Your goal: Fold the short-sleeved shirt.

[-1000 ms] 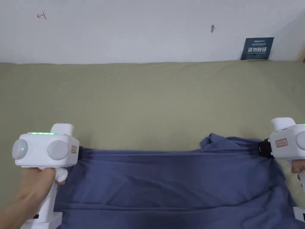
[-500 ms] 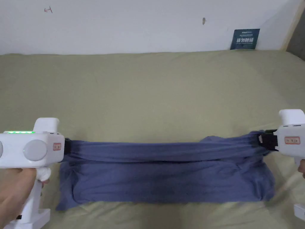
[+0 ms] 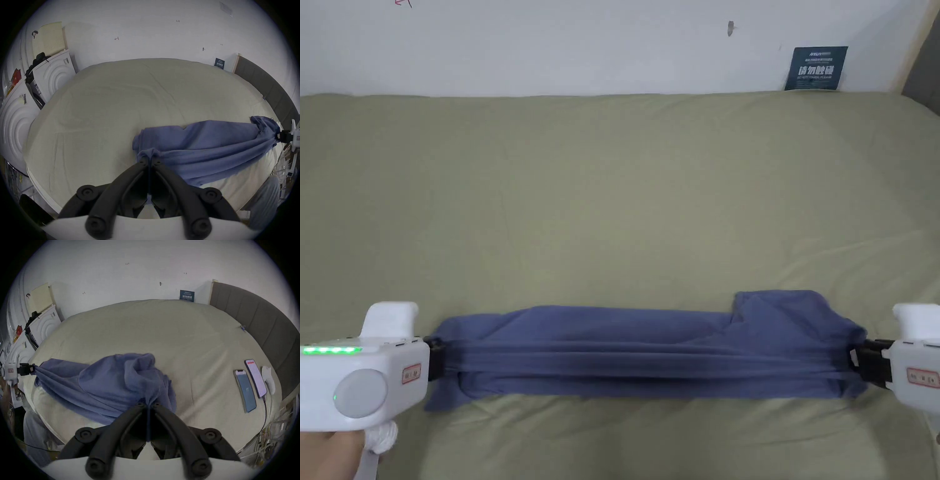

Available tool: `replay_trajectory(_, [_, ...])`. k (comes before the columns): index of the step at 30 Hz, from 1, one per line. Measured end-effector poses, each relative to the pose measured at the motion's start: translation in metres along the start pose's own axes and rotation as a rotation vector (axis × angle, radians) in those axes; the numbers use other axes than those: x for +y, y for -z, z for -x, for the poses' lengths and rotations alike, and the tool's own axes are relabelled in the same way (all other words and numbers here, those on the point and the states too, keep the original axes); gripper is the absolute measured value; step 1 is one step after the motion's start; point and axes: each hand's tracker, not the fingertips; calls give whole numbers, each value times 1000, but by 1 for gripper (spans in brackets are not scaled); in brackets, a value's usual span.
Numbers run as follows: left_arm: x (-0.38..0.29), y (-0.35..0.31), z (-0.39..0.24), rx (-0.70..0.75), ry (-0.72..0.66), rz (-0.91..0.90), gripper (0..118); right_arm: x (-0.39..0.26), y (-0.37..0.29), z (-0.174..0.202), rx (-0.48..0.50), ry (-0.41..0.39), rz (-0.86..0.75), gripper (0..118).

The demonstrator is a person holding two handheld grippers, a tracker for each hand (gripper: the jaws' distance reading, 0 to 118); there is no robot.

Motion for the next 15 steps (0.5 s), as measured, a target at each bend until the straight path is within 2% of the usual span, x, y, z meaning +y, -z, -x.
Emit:
replay_trajectory(6, [-9, 7, -2, -5, -8, 29, 2, -9, 8, -1, 2, 22, 16, 6])
replay_trajectory(7, [-9, 7, -3, -5, -9, 28, 4, -8, 6, 0, 1, 23, 15, 9])
replay_trajectory(8, [-8, 6, -3, -4, -8, 28, 10, -7, 4, 2, 5, 30, 24, 18])
replay_trajectory(9, [-8, 6, -3, -4, -5, 28, 34, -6, 2, 4, 0, 37, 36, 46])
replay_trajectory(10, [-8, 5, -3, 1, -3, 33, 90, -6, -1, 8, -2, 42, 44, 99])
replay_trajectory(11, [-8, 2, -4, 7, -3, 26, 118, -7, -1, 9, -3, 45, 39, 118])
replay_trajectory(12, [-7, -8, -3, 21, -8, -57, 117, -11, -5, 13, 0, 62, -35, 111])
replay_trajectory(13, [-6, -13, -4, 31, -2, -35, 112, -7, -6, 20, -14, 30, -54, 109])
replay_trajectory(15, [-3, -20, -8, 49, -3, -88, 112, 0, -16, 38, -10, 22, -81, 116])
